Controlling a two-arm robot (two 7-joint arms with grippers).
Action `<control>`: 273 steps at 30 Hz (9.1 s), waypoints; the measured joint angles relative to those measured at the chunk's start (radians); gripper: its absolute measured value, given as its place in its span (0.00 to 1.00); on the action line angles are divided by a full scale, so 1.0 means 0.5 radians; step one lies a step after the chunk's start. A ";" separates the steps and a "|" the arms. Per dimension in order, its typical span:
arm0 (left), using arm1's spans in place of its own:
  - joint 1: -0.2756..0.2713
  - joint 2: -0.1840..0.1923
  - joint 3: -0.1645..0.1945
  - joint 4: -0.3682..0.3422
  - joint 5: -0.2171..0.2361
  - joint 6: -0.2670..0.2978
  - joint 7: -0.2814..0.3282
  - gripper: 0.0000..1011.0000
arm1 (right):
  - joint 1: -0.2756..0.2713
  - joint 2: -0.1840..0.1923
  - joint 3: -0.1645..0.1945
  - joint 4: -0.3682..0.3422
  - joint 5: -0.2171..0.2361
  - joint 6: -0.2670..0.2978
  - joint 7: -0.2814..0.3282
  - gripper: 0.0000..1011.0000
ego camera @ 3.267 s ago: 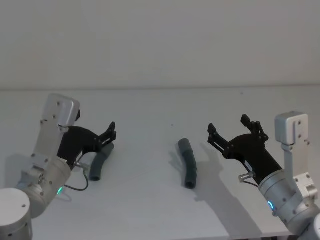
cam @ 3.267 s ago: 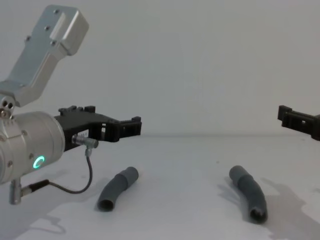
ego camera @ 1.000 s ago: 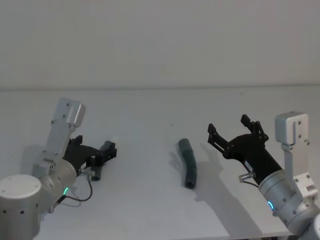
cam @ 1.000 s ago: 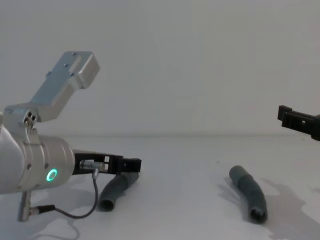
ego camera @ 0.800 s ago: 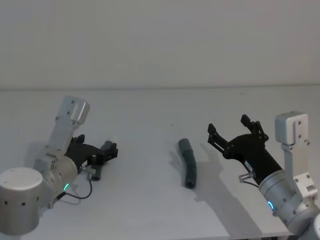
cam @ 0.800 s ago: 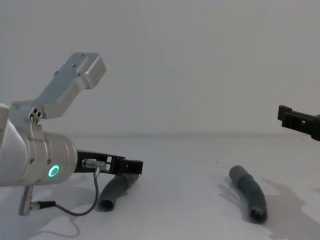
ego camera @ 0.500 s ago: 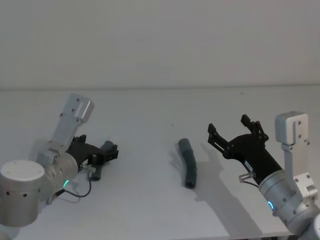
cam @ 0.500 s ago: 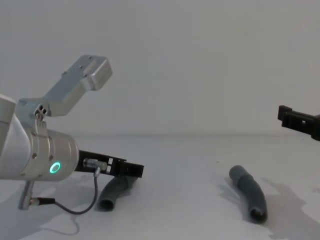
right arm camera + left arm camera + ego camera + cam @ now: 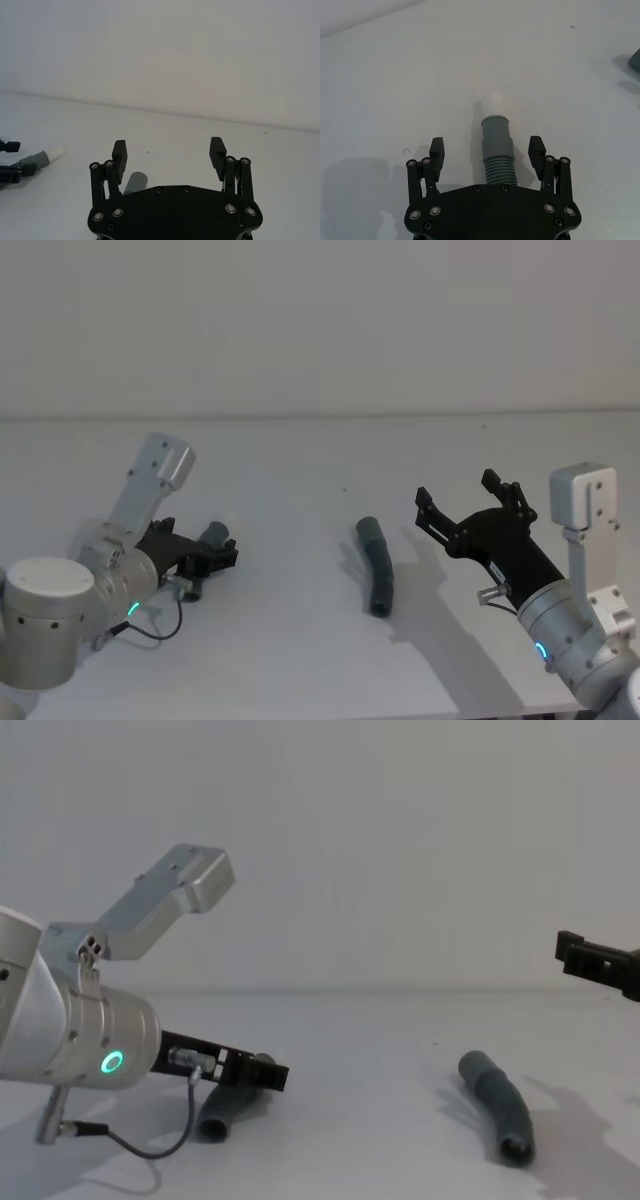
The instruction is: Use both hands to pick up one end of the pipe from the table, align the ends, and insert them.
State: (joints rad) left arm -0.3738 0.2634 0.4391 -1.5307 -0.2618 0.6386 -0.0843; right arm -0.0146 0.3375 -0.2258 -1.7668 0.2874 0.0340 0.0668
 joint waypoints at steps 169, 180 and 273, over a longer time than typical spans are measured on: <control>-0.913 0.539 0.399 0.888 -0.227 -0.964 -2.544 0.34 | 0.010 -0.057 -0.110 -0.151 -0.081 0.536 -0.104 0.99; -0.968 0.501 0.437 1.048 -0.255 -1.072 -2.643 0.34 | 0.077 -0.026 -0.170 -0.118 -0.132 0.659 -0.047 0.99; -1.020 0.402 0.582 1.317 -0.363 -1.133 -2.542 0.34 | 0.503 -0.070 -0.312 0.290 -0.310 1.158 0.310 0.95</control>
State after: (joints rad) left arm -0.8836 0.4646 0.7299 -0.8722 -0.4435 0.0720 -1.3554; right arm 0.2367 0.3025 -0.3819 -1.6216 0.1323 0.6130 0.2216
